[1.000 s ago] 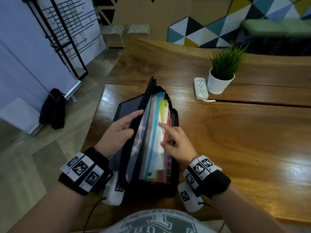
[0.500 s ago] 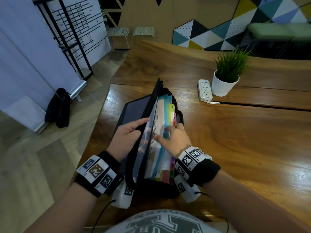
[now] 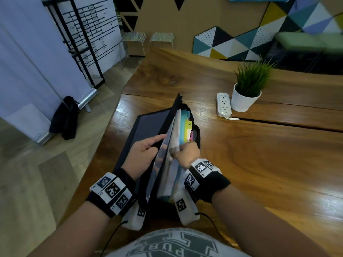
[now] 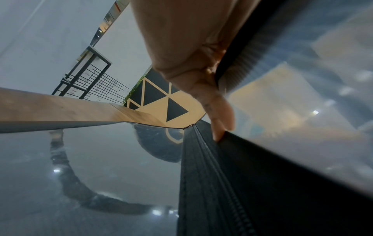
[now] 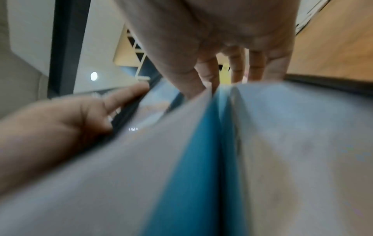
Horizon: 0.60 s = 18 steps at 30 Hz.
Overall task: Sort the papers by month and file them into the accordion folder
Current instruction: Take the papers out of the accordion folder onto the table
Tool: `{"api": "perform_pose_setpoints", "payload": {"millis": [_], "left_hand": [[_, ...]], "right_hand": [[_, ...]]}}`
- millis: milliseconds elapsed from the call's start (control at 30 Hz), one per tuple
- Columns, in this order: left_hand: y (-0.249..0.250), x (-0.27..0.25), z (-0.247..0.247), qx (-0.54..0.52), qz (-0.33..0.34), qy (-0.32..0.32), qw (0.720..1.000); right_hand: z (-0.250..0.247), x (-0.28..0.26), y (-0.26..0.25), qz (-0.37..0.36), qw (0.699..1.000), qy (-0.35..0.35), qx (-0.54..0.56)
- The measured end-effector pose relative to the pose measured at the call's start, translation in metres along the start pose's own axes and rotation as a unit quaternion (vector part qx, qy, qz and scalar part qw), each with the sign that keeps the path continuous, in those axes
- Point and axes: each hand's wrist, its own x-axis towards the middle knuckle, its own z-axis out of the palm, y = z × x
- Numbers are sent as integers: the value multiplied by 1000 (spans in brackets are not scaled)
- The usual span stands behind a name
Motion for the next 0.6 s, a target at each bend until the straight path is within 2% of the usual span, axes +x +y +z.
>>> {"api": "perform_pose_setpoints", "payload": {"millis": [67,133,233,367,500,600], "left_hand": [[2,2,-3,3,4,11,1000],[4,3,-5,12,14,18,1000],[7,0,1,18,23,4,1000],[3,0,4,34,29,16,999],[3,2,-6,41,21,40,998],[4,4,-14,38,24,57,997]], "right_hand": [[-25,-2,16,-39,992,-12,121],[-57,-8,41,-46,979,-22,198],[-92,-12,92,9,959,-32,281],[-115,-15,157,65,963,-9,260],[-129,-12,208,118,980,10,163],[-128,-7,231,160,980,16,114]]}}
